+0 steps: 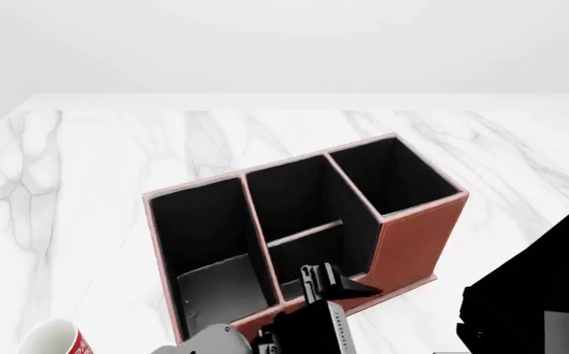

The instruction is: Pick up the book and place it in the back compartment of the caddy.

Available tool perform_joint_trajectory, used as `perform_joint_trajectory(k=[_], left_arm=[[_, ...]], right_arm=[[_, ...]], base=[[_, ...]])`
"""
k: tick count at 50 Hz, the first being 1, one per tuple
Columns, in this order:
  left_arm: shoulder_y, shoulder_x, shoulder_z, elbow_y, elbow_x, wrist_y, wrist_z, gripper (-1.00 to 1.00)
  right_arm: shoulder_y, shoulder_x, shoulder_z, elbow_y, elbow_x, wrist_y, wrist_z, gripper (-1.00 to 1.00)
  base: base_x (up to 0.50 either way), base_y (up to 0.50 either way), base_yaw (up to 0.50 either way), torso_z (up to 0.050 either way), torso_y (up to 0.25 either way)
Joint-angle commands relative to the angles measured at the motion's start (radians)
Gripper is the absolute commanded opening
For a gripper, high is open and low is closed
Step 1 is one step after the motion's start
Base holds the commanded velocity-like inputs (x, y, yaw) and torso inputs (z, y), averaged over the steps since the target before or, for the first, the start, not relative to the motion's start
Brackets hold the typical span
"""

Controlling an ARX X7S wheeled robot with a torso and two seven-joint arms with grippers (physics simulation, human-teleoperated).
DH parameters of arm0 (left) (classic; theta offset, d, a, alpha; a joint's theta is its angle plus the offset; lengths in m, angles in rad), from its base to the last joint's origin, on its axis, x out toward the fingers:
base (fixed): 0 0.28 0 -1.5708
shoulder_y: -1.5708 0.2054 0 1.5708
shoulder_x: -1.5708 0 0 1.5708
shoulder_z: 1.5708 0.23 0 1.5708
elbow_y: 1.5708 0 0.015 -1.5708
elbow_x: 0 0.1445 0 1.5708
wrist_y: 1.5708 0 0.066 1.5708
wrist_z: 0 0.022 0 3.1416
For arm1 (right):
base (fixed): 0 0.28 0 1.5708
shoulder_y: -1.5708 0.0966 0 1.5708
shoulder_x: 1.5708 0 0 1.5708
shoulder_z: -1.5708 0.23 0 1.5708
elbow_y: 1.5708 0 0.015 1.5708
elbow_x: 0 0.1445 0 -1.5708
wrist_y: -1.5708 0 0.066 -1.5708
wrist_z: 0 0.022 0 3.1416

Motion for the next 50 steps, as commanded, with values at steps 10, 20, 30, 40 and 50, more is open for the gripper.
perform_joint_trajectory(k=[10, 20, 30, 40, 50], left_arm=[[-0.063, 0.036, 0.047, -0.077, -0.024, -0.011, 0.146, 1.0], [-0.063, 0.049, 0.069, -0.107, -0.015, 0.007, 0.151, 1.0], [-0.071, 0.055, 0.068, -0.117, -0.016, 0.01, 0.145, 1.0], [-0.096, 0.086, 0.063, -0.15, -0.017, 0.014, 0.138, 1.0], [-0.113, 0.108, 0.051, -0.186, -0.025, 0.025, 0.132, 1.0]], right_arm=[[-0.005, -0.009, 0.006, 0.011, -0.023, -0.015, -0.017, 1.0], [-0.007, -0.004, 0.001, 0.019, -0.023, -0.021, -0.014, 1.0], [-0.008, 0.0, -0.011, 0.026, -0.023, -0.028, -0.013, 1.0], [-0.007, 0.006, -0.017, 0.035, -0.016, -0.036, -0.011, 1.0], [-0.008, 0.012, -0.024, 0.036, -0.013, -0.039, -0.008, 1.0]], base=[[0.0, 0.0, 0.0, 0.0, 0.0], [0.0, 0.0, 0.0, 0.0, 0.0], [0.0, 0.0, 0.0, 0.0, 0.0], [0.0, 0.0, 0.0, 0.0, 0.0], [0.0, 0.0, 0.0, 0.0, 0.0]])
